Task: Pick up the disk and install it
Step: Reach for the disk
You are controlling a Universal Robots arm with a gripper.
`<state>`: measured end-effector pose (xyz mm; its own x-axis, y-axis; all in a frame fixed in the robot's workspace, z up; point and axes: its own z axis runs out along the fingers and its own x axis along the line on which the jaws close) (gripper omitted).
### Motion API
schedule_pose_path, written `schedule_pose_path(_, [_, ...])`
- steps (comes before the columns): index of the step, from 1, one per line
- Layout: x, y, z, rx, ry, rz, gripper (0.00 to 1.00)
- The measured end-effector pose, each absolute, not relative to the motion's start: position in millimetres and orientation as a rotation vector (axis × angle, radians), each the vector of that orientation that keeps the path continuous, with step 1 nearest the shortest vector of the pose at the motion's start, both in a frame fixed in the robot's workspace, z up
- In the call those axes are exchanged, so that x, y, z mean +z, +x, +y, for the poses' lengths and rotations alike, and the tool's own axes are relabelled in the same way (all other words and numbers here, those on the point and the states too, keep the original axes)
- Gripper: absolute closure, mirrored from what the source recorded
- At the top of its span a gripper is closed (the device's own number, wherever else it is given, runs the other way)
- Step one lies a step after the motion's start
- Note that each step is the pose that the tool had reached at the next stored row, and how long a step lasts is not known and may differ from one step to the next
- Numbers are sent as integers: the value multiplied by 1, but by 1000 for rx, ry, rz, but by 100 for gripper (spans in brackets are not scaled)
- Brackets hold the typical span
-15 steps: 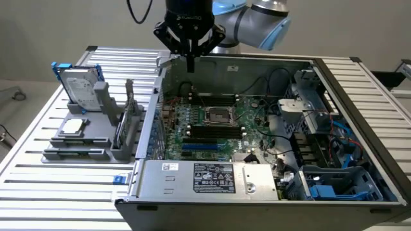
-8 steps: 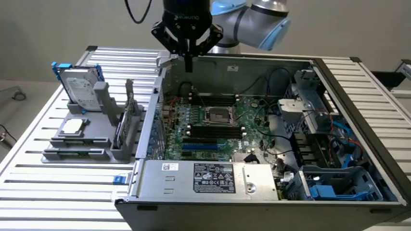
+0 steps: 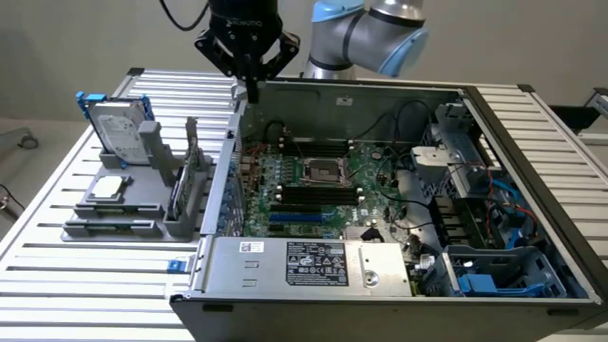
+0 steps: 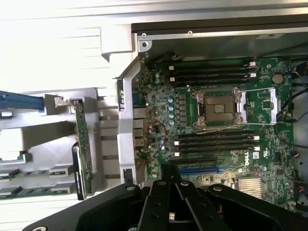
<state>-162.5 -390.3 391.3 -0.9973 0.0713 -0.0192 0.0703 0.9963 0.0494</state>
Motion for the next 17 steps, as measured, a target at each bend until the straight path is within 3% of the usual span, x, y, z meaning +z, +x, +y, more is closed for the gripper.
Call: schedule_pose_path(17, [387,-240,-369,81,111,3118,89])
